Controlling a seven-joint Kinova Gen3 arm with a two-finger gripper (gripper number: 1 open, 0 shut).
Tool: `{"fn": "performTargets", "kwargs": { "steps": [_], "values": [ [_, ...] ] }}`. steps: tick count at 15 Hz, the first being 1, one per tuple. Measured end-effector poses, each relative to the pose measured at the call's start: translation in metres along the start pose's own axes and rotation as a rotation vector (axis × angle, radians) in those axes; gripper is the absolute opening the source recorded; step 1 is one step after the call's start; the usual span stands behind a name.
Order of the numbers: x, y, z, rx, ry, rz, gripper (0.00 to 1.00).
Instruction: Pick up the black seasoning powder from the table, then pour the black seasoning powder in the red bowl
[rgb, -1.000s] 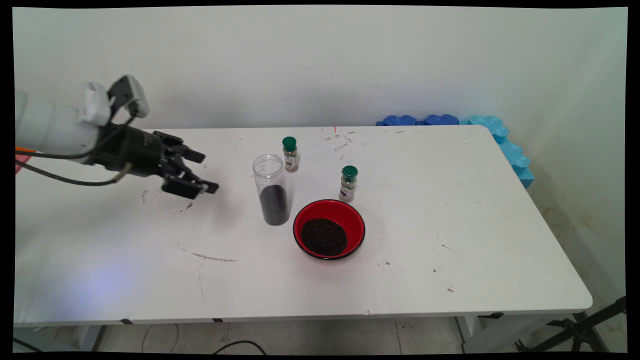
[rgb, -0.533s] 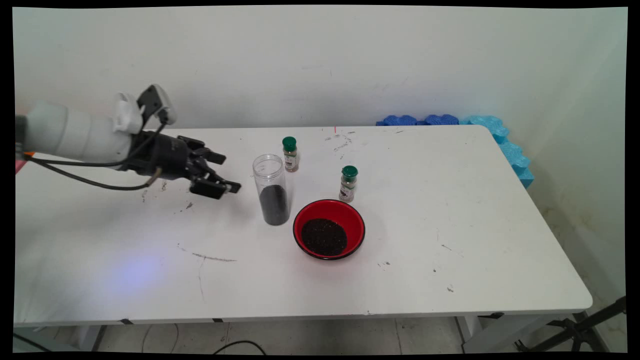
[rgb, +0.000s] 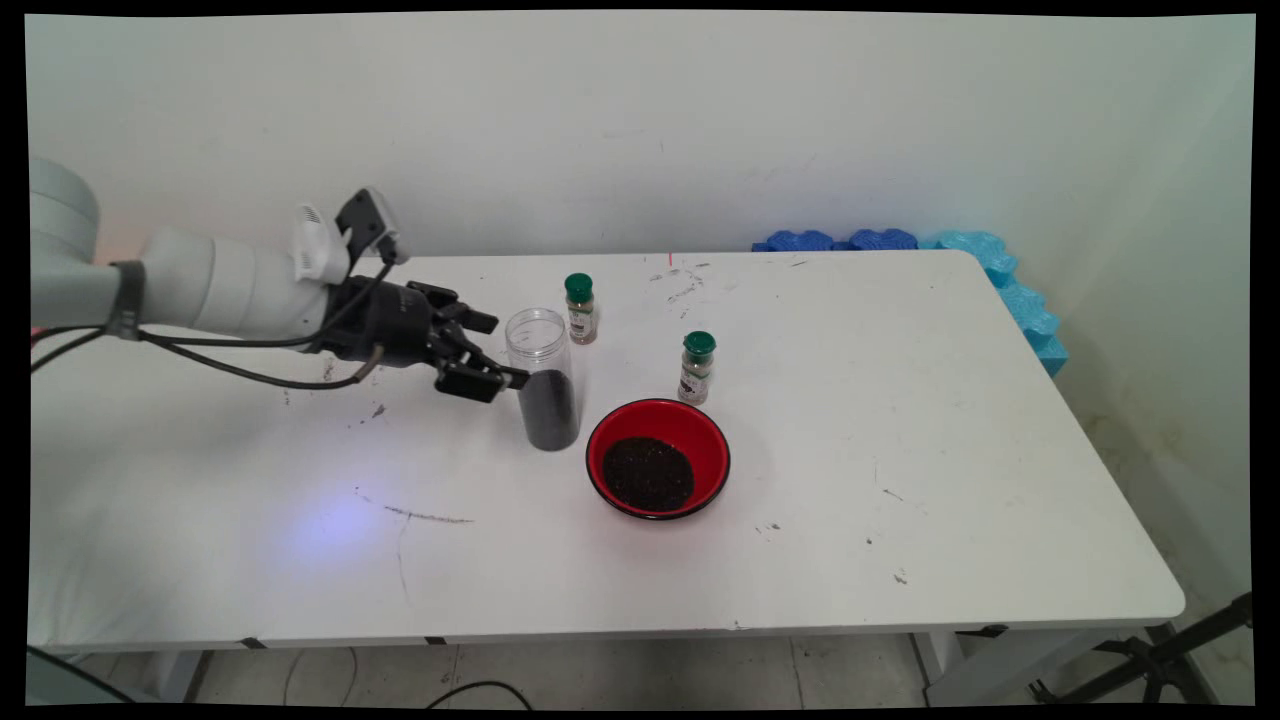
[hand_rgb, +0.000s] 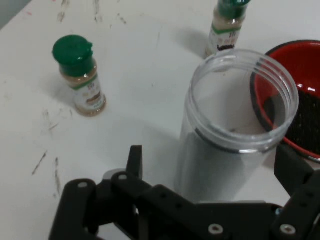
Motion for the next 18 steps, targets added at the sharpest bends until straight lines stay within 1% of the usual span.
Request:
{"fn": "performTargets", "kwargs": {
  "steps": [5,13,14,18],
  "values": [
    [0.005,0.004,0.018,-0.006,0.016,0.013,1.0],
    [0.007,0.009,0.026,-0.014,0.021,0.03,1.0],
    [0.007,0.01,0.026,-0.015,0.021,0.031,0.0],
    [0.009,0.012,0.026,-0.018,0.024,0.034,0.0]
  ]
}}
